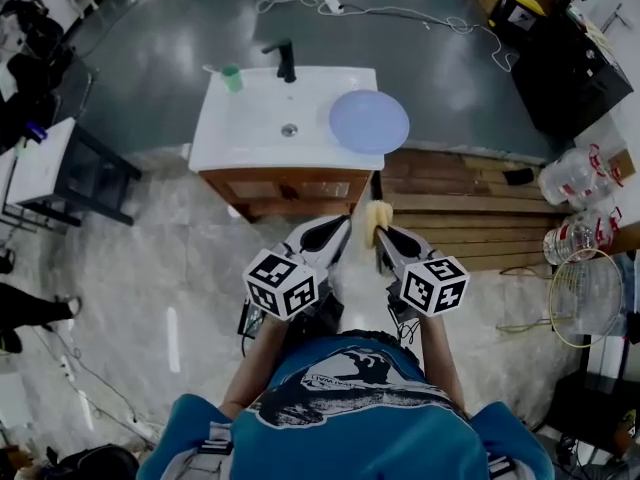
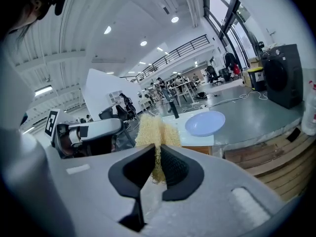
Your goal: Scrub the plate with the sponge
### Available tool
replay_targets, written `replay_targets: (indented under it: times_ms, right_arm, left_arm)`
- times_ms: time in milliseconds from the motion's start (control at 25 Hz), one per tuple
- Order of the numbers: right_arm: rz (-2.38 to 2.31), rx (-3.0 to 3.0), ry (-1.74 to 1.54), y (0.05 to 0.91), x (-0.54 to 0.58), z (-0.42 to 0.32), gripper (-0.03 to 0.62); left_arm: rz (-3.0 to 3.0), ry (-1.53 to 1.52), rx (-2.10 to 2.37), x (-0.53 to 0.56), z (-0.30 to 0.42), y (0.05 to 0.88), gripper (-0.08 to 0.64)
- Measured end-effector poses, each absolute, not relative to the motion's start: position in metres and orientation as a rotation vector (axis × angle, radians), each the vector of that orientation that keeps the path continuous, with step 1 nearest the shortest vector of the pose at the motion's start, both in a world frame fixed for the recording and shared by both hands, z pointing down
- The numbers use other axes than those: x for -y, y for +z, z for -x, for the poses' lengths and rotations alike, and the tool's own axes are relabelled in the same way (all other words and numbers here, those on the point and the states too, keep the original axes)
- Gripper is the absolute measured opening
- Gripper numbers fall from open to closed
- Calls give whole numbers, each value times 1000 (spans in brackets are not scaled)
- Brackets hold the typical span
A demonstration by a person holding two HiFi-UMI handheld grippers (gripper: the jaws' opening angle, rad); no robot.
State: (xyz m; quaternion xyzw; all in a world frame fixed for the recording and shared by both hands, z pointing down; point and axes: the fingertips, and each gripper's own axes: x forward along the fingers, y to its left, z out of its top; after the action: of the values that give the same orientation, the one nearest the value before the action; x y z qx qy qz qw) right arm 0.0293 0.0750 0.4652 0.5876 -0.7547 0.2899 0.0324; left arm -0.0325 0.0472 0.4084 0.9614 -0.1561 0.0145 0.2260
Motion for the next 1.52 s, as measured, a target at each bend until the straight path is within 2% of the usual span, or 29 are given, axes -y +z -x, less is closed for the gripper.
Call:
replay_targets:
  times_ms: [800, 1240, 1520]
  right_arm:
    - [-1801, 2237, 967, 486, -16, -71, 34]
    - [-1612, 2299, 946, 498, 86, -114, 34]
    - [-1506, 2272, 907, 519, 155, -165, 34]
  left_arm:
    - [-2537, 98, 469, 10, 15, 447, 11]
    - [-2454, 124, 663, 100, -9, 474, 49]
    - [-2311, 215, 814, 166, -40, 528, 101]
